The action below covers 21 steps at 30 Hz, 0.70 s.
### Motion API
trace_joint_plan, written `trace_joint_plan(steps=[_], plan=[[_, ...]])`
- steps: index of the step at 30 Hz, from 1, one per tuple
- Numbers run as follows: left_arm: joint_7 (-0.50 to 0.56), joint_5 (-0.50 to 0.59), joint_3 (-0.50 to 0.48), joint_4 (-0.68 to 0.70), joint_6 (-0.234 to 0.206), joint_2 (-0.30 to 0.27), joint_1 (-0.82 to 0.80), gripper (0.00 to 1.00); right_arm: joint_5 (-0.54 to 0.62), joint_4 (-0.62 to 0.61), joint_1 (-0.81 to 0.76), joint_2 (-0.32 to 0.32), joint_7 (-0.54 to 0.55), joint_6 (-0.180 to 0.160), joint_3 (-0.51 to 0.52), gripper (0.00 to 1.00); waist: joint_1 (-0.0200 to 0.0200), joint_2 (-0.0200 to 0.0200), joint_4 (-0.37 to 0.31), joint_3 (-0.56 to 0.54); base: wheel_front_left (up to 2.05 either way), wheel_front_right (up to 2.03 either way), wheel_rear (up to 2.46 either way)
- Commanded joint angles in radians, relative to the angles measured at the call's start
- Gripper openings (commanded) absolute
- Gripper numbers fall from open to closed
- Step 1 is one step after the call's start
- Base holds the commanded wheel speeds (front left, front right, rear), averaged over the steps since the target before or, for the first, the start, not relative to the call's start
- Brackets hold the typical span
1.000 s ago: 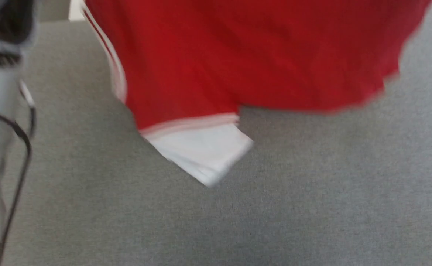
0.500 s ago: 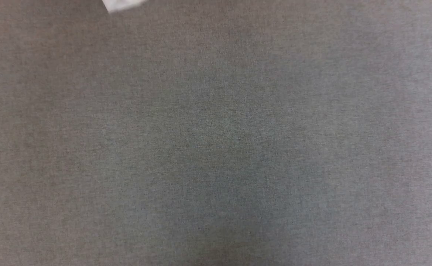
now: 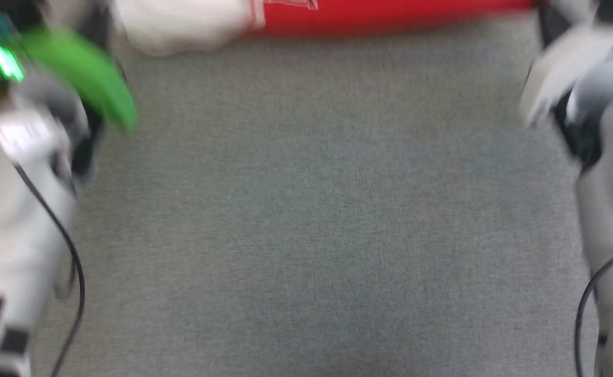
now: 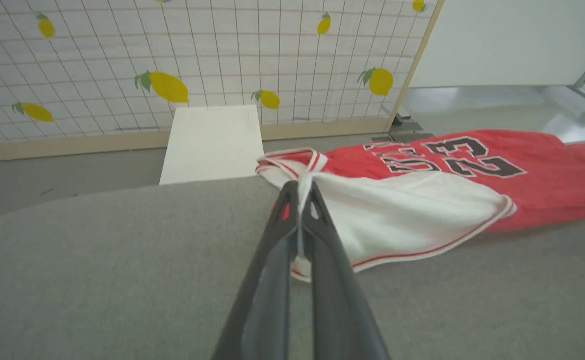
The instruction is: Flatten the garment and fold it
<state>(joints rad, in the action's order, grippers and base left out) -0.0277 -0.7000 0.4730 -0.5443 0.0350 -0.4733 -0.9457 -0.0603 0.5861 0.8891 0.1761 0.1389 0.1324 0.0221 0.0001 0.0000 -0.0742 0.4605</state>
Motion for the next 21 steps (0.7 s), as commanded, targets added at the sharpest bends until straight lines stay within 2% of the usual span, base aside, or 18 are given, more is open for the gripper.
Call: trace_joint_plan(steps=[1, 6, 8, 12, 15, 21], plan=[[0.035, -0.027, 0.016, 0.008, 0.009, -0.018, 0.097, 0.00, -0.035, -0.003, -0.075, 0.005, 0.017, -0.002, -0.013, 0.00, -0.0001, 0.0000, 0.047, -0.150, 0.00, 0.00, 0.00], [0.153, -0.136, 0.046, 0.128, 0.000, -0.035, 0.408, 0.00, -0.123, -0.077, -0.320, 0.030, 0.080, -0.002, -0.034, 0.00, -0.0001, 0.0000, 0.066, -0.241, 0.00, 0.00, 0.00], [0.185, -0.171, 0.056, 0.194, -0.016, -0.045, 0.521, 0.00, -0.141, -0.122, -0.413, 0.040, 0.096, -0.002, -0.021, 0.00, -0.0001, 0.0000, 0.072, -0.269, 0.00, 0.00, 0.00], [0.225, -0.216, 0.071, 0.323, -0.066, -0.066, 0.697, 0.00, -0.144, -0.206, -0.579, 0.030, 0.129, -0.002, 0.034, 0.00, -0.0001, 0.0000, 0.081, -0.314, 0.00, 0.00, 0.00], [0.242, -0.241, 0.069, 0.418, -0.128, -0.090, 0.822, 0.00, -0.144, -0.286, -0.711, -0.001, 0.177, -0.002, 0.076, 0.00, -0.0001, 0.0000, 0.081, -0.341, 0.00, 0.00, 0.00], [0.244, -0.242, 0.070, 0.553, -0.214, -0.136, 0.978, 0.00, -0.125, -0.425, -0.895, -0.053, 0.267, -0.002, 0.151, 0.00, -0.0001, 0.0000, 0.079, -0.354, 0.00, 0.00, 0.00]])
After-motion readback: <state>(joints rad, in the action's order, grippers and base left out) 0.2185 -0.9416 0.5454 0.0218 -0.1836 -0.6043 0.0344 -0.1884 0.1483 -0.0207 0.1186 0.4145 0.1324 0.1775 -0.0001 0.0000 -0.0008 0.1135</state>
